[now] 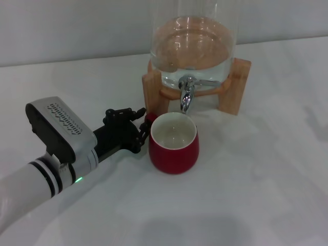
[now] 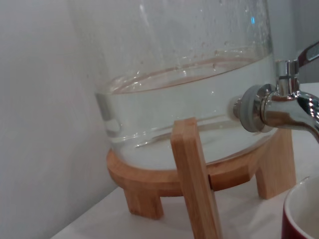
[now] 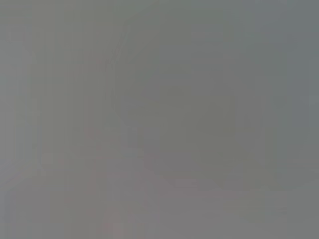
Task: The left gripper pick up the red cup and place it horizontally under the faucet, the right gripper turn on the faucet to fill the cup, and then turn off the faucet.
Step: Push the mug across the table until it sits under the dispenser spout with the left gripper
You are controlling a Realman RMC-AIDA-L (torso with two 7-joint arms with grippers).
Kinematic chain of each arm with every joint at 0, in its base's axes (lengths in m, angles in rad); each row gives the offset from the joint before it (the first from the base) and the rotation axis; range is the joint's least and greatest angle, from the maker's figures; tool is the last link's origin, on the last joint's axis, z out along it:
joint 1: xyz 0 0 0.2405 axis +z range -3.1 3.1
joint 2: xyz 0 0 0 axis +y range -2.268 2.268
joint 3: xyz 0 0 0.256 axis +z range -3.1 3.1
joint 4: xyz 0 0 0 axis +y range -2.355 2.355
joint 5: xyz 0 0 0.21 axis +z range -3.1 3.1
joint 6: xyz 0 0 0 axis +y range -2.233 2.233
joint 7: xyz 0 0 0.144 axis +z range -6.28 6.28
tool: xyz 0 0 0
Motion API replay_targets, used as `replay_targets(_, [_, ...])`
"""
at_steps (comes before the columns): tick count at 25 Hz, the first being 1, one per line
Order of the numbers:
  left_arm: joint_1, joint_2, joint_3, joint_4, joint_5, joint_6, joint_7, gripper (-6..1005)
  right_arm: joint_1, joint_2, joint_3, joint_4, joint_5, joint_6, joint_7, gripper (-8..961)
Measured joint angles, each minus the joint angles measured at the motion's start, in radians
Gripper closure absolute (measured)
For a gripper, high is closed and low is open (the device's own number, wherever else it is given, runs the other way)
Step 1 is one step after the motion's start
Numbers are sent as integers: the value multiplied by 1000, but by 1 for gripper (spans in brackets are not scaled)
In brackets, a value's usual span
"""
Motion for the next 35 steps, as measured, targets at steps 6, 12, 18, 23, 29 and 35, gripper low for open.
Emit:
replay_targets(6, [-1,0,0,-1,0,-4,0,743,3,0,0,0,0,0,-1,196])
replay_targets(12, [-1,0,-2,-4,-4,-18,0,705,5,0,0,0,0,0,-1,196])
replay_targets(18, [0,0,-9,-9,-5,-29,0,687,6,0,0,0,0,0,-2,194])
replay_targets(23, [1,0,-15,-12,-5,-32,0,676,6,0,0,0,0,0,-2,195])
replay_targets(29, [0,0,-15,-14,-3,-32,0,667,6,0,0,0,0,0,-2,196])
replay_targets(35, [0,0,-15,-16,0,-32,0,666,6,0,3,0,0,1,-3,194])
